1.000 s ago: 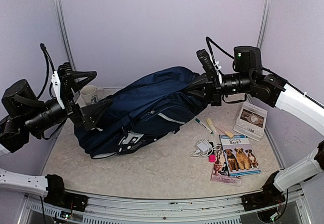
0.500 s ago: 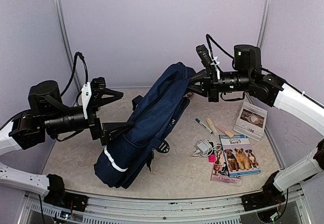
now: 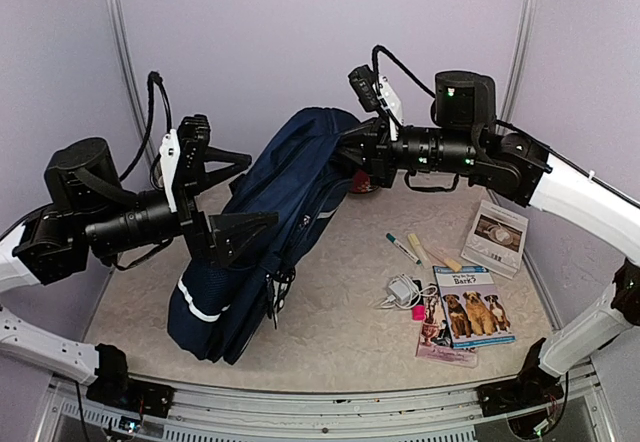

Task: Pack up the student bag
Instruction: Pass from the left arm to the right, then pass from the right arm to the left, then pass from the left arm to the right, then pass from the right arm to the left

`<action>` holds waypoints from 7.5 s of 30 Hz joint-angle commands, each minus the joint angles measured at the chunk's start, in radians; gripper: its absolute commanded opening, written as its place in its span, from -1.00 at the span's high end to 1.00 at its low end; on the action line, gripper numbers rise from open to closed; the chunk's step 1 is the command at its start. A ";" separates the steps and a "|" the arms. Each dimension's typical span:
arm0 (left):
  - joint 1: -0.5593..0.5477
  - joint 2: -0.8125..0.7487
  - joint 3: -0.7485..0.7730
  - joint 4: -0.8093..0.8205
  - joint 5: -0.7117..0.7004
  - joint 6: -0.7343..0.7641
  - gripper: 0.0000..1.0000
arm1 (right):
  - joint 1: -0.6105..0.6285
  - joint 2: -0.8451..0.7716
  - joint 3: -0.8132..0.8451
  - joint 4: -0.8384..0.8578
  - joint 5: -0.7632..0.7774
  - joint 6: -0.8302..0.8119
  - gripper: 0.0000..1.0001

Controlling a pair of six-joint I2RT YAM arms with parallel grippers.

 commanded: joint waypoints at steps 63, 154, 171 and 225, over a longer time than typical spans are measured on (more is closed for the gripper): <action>0.188 -0.170 -0.265 0.439 -0.093 -0.246 1.00 | -0.067 -0.180 -0.255 0.226 -0.108 0.011 -0.48; 0.674 0.168 0.027 0.282 -0.204 -0.130 -0.98 | -0.023 -0.201 -0.018 0.325 0.134 0.310 1.00; 0.316 0.160 -0.049 0.336 -0.033 0.028 -0.97 | -0.112 -0.088 -0.004 0.469 0.067 0.493 1.00; 0.083 0.183 -0.073 0.268 -0.447 0.038 1.00 | -0.071 -0.024 -0.103 0.336 0.164 0.291 -0.72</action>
